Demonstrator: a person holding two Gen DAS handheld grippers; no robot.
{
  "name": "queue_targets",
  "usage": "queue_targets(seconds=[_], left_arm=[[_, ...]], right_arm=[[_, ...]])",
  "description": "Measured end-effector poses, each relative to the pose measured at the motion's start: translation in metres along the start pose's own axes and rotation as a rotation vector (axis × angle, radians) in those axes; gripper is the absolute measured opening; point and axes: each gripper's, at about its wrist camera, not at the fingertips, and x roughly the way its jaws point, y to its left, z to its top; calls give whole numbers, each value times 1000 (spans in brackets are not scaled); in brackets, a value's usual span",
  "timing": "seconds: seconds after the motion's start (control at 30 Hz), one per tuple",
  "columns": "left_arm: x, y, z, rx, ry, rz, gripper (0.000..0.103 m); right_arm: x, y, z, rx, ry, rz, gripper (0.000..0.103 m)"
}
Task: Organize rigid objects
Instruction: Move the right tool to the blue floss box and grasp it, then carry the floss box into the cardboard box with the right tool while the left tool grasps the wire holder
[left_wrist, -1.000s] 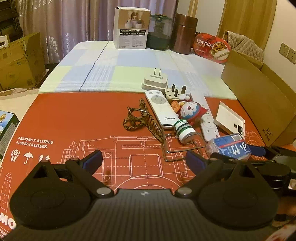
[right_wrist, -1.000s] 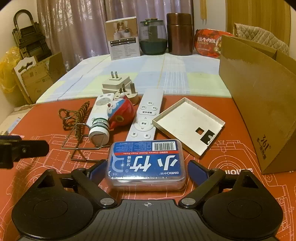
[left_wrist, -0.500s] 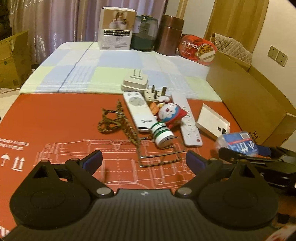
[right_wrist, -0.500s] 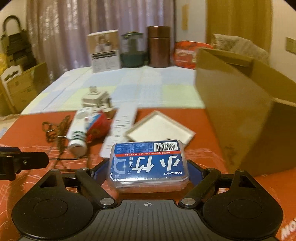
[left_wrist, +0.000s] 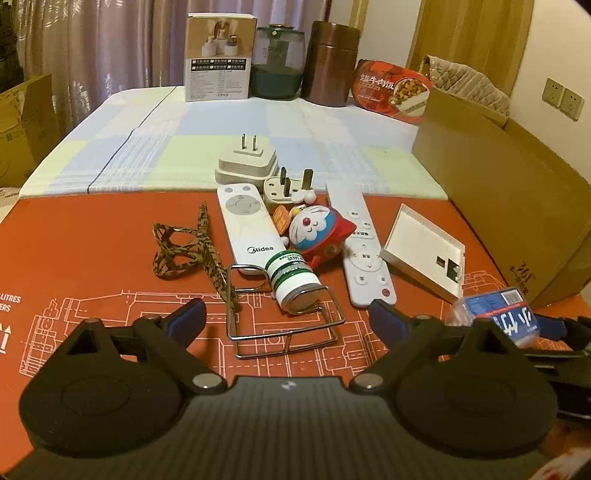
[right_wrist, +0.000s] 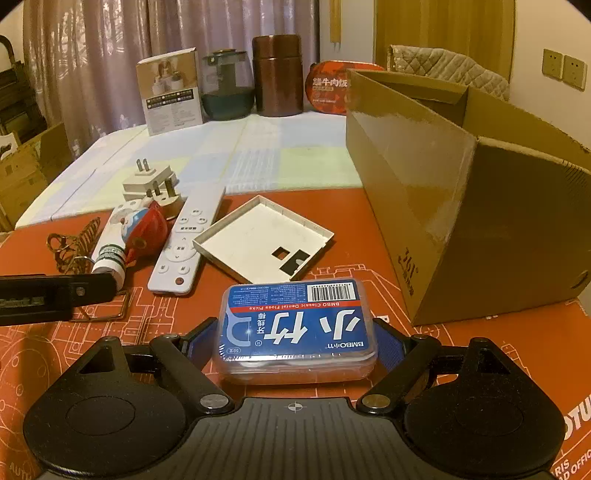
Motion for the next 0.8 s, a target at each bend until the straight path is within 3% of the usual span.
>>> queue_targets(seconds=[0.23, 0.37, 0.8], left_arm=[[7, 0, -2, -7, -9, 10, 80], [6, -4, -2, 17, -10, 24, 67], [-16, 1, 0, 3, 9, 20, 66]], right_arm=[[1, -3, 0, 18, 9, 6, 83], [1, -2, -1, 15, 11, 11, 83], [-17, 9, 6, -7, -33, 33, 83]])
